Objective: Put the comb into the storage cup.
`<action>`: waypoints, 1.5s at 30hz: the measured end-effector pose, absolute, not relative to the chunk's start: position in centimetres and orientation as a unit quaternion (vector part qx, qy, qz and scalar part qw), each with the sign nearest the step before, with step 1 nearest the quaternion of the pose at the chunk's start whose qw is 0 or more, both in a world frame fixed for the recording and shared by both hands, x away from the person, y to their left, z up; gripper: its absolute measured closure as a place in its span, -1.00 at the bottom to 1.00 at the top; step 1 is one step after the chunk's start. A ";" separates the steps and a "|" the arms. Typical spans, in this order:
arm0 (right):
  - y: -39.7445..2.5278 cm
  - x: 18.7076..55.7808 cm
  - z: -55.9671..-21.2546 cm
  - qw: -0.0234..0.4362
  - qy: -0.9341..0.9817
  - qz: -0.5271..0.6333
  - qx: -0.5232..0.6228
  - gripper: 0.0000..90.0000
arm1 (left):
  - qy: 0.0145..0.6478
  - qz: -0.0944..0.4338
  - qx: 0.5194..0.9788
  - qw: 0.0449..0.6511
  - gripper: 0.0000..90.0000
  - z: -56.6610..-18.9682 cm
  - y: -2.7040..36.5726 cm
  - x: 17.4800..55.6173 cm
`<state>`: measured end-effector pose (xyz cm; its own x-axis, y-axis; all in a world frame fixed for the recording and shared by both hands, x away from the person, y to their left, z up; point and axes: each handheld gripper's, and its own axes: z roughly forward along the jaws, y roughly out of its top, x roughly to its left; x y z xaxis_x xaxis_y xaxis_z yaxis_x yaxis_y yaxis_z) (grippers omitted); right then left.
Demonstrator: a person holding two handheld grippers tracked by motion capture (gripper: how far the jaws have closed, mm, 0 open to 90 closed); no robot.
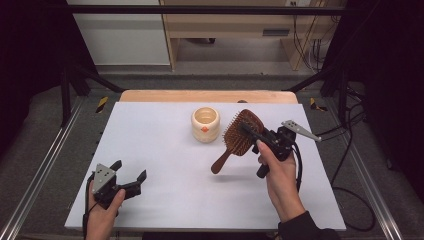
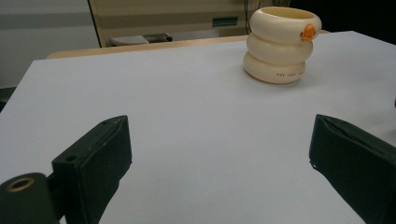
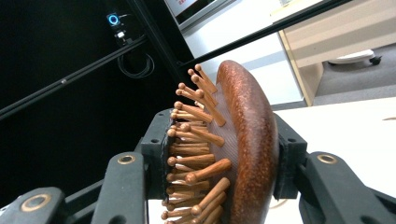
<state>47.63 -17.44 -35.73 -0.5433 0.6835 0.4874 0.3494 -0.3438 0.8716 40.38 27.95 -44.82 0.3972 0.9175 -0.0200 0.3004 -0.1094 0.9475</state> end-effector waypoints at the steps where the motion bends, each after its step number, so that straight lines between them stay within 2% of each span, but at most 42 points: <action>1: -17.4 47.7 -35.5 0.126 0.561 0.676 0.461 0.14 | 0.445 0.315 0.679 0.492 -0.87 -44.8 28.0 40.4; 16: -16.9 50.7 -32.5 0.146 0.572 0.664 0.458 0.14 | 0.467 0.334 0.645 0.505 -0.87 -45.0 29.1 40.4; 24: -16.8 51.8 -31.0 0.160 0.575 0.660 0.456 0.14 | 0.469 0.328 0.623 0.534 -0.87 -44.9 29.5 40.3; 45: -16.6 54.6 -28.0 0.167 0.556 0.669 0.464 0.14 | 0.467 0.324 0.626 0.534 -0.92 -45.1 29.5 40.4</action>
<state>54.59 -16.57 -27.96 -0.5138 0.7389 0.4359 0.2924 -0.3268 0.8987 40.36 29.48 -45.07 0.3544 0.9305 -0.0930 0.2376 0.0065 0.9713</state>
